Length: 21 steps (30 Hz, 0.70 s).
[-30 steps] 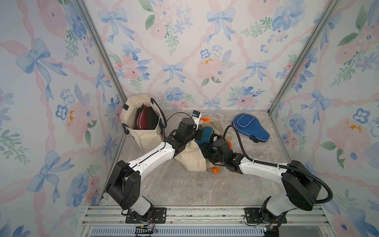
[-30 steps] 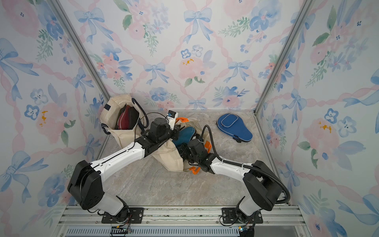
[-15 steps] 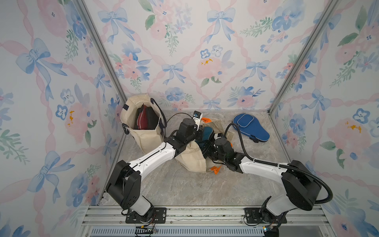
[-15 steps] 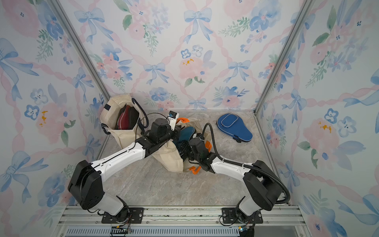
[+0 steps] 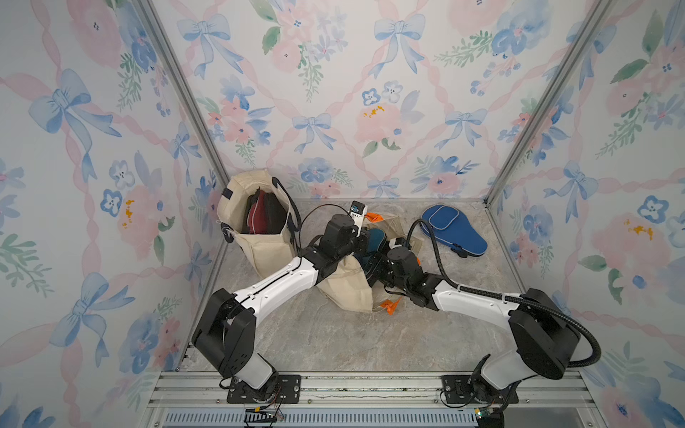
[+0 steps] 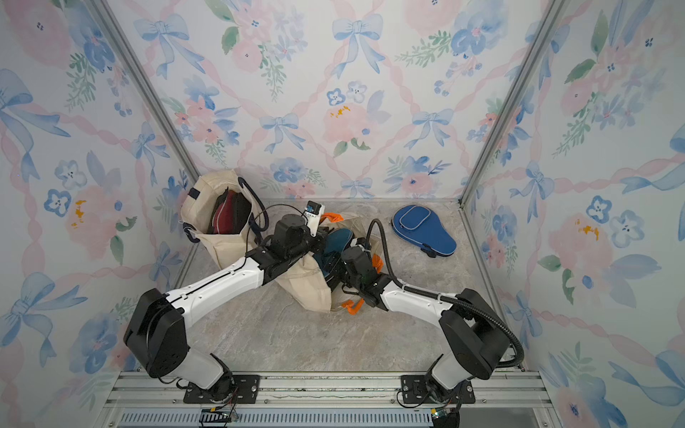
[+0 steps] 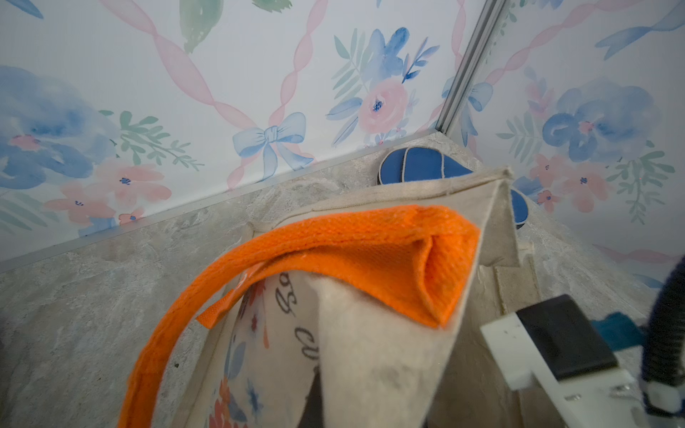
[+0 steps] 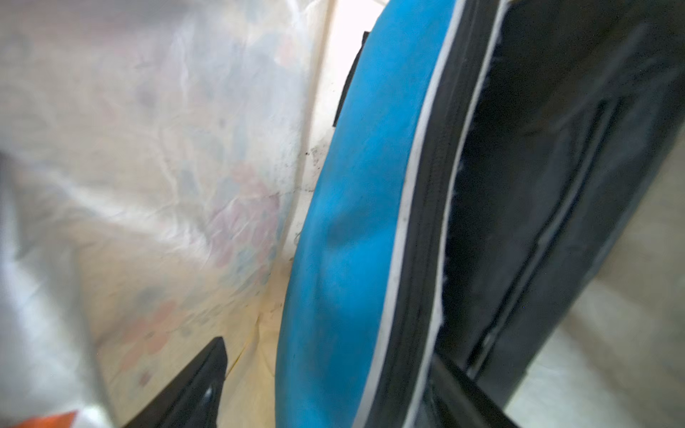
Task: Remove the ping pong set from the canvas bag
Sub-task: Pick up the ping pong set from the canvas bag.
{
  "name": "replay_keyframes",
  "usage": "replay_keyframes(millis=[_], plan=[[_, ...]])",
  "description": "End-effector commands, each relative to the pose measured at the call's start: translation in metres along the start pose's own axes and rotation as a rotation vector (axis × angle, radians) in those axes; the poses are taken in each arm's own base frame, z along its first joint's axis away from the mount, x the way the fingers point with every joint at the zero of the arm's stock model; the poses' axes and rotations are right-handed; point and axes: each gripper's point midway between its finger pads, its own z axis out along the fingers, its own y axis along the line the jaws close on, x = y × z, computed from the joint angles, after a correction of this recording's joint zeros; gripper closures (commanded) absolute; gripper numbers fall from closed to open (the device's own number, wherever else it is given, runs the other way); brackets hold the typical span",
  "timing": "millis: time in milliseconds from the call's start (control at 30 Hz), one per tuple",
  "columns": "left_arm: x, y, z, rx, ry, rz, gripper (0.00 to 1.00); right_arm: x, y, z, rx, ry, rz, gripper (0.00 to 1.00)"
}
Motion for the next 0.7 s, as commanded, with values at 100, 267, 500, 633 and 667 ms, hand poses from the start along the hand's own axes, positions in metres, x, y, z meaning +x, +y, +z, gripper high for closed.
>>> replay_keyframes(millis=[100,267,500,633,667], plan=[[0.002,-0.007,0.004,0.021,-0.008,0.018,1.00,-0.010,-0.012,0.021,0.024,-0.008,0.048,0.22],[0.003,-0.009,0.004,0.025,-0.006,0.021,1.00,-0.014,-0.010,0.030,0.002,-0.013,0.066,0.22],[0.003,-0.012,0.004,0.030,-0.006,0.023,1.00,-0.021,-0.002,0.039,-0.027,-0.040,0.076,0.28],[0.003,-0.014,0.003,0.034,-0.005,0.025,1.00,-0.022,-0.002,0.046,-0.023,-0.041,0.094,0.34],[0.003,-0.014,0.004,0.035,-0.006,0.024,1.00,-0.021,-0.003,0.048,-0.022,-0.041,0.105,0.35]])
